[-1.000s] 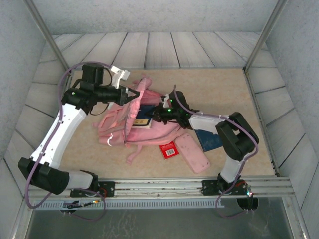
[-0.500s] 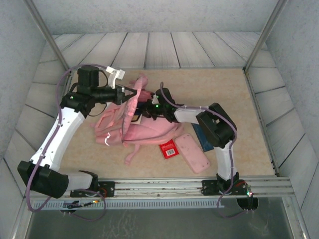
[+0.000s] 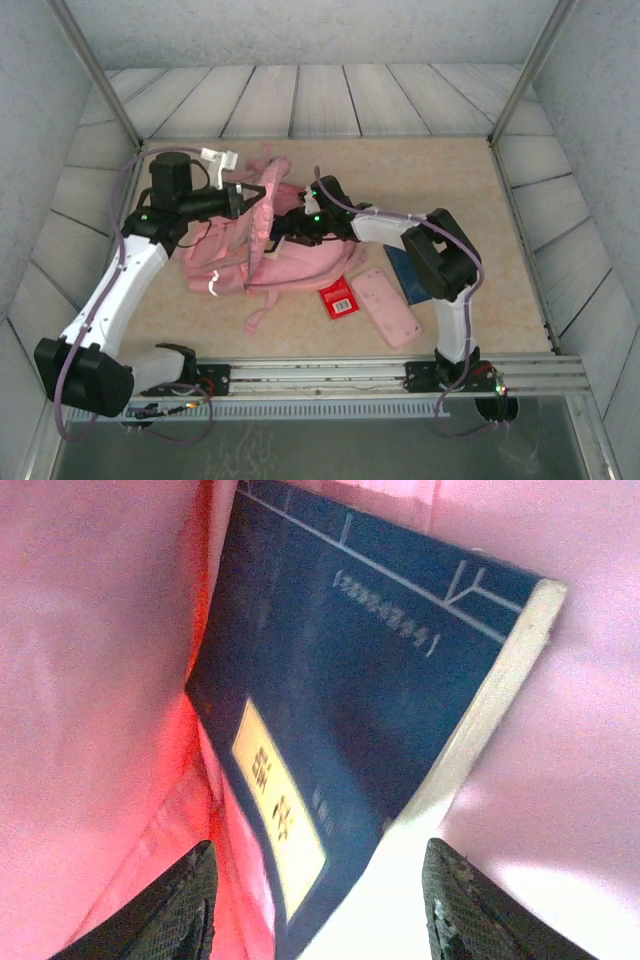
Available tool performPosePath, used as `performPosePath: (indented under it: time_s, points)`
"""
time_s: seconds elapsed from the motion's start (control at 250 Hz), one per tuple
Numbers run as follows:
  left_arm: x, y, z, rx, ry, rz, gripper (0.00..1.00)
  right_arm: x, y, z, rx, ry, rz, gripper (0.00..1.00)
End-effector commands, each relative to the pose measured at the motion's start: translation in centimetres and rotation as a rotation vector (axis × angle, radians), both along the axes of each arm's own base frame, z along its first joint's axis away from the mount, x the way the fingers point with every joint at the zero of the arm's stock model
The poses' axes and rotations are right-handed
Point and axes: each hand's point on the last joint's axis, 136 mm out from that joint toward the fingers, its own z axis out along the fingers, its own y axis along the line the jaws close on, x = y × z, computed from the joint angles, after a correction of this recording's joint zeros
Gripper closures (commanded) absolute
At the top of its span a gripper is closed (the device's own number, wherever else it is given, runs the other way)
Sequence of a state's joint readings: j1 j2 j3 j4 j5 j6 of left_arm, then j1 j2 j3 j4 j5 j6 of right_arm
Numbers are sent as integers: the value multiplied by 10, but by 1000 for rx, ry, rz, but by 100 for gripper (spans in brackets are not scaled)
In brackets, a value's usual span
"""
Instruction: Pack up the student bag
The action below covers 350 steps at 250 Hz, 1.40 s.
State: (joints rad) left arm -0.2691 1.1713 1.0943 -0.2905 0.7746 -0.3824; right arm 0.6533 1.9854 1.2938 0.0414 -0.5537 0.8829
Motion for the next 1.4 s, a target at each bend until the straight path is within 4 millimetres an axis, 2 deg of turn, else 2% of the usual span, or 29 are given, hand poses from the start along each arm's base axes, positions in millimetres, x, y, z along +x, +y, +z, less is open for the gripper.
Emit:
performPosePath:
  time_s: [0.0,0.148,0.336,0.56,0.656,0.723,0.843,0.947,1.027,1.143,1.255,1.327,1.395]
  points:
    - [8,10,30,-54,-129,66,100,-10,-15,8,-52,-42,62,48]
    - [8,11,33,-78,-125,72,100,-8,-2,5,-5,0,69,57]
    - [8,8,39,-119,-128,53,100,-6,12,-10,-20,22,52,61]
    - [10,5,24,-122,-95,45,100,0,41,-20,23,54,76,66]
    - [12,4,17,-122,-76,41,100,4,52,-25,51,68,86,71]
    - [14,4,14,-124,-66,45,100,6,58,-23,82,68,104,75]
    - [18,7,6,-118,-48,77,100,7,62,-9,151,31,148,75]
    - [26,12,-5,-99,-29,135,100,10,33,-8,105,7,133,69]
    - [30,13,-14,-93,-14,150,100,9,-8,-8,14,-23,109,65]
    - [37,11,-34,-72,22,149,100,-5,-76,2,-157,-94,97,56]
    - [50,15,-74,22,82,191,100,-21,-140,21,-374,-178,78,44]
    - [57,16,-100,74,125,207,100,-25,-182,31,-507,-212,16,36]
    - [60,11,-114,94,161,201,100,-28,-222,35,-599,-210,-65,31]
